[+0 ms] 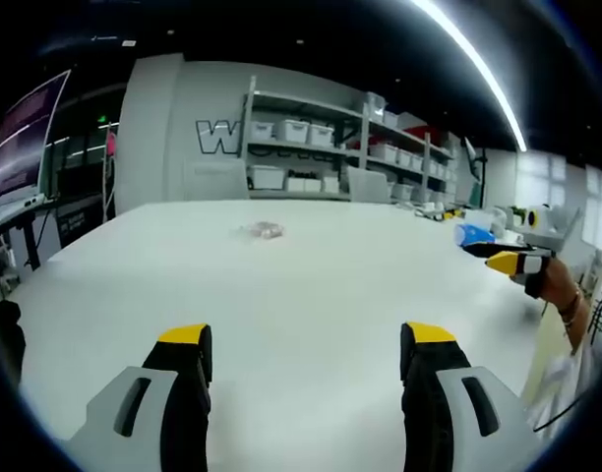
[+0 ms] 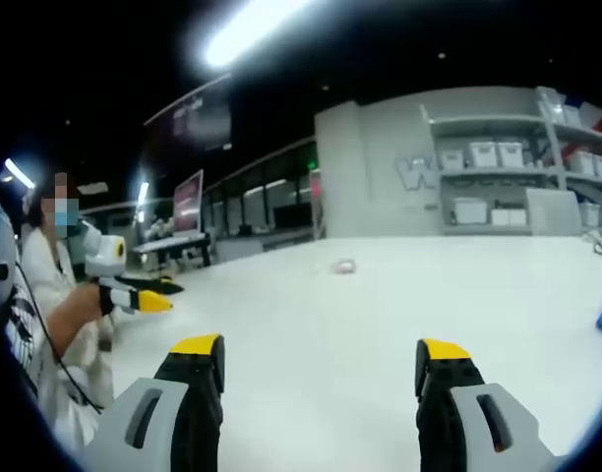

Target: Open the resealable bag by pulling the two sides of the seal apart until the entire bag opening is separated and visibly accessible.

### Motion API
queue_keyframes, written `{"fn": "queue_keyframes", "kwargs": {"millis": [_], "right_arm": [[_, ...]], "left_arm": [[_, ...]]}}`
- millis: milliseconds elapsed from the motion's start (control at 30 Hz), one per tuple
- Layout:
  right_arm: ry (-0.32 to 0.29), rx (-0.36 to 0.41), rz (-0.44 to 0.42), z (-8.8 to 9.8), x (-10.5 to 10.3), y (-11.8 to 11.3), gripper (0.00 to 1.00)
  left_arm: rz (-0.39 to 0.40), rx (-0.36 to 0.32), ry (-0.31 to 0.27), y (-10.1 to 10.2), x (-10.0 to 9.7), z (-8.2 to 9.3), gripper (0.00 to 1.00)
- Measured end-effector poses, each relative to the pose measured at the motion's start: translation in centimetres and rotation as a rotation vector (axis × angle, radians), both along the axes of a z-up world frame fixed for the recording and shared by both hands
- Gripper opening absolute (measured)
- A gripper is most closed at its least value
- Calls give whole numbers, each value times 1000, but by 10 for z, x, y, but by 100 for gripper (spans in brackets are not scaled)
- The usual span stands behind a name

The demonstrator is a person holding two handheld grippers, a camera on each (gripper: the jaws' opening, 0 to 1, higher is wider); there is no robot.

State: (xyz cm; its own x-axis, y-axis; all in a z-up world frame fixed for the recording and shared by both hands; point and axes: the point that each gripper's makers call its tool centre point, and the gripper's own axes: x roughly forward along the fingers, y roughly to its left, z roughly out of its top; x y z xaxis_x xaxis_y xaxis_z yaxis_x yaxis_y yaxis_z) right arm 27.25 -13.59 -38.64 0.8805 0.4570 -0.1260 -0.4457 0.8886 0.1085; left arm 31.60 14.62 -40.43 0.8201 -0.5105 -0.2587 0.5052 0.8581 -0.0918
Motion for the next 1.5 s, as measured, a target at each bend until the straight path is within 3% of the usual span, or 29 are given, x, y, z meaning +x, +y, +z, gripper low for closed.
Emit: {"fn": "queue_keyframes", "kwargs": {"millis": [1500], "right_arm": [[26, 0, 35, -5, 7, 9, 75]], "left_arm": [[-2, -8, 17, 0, 5, -9, 75]]}}
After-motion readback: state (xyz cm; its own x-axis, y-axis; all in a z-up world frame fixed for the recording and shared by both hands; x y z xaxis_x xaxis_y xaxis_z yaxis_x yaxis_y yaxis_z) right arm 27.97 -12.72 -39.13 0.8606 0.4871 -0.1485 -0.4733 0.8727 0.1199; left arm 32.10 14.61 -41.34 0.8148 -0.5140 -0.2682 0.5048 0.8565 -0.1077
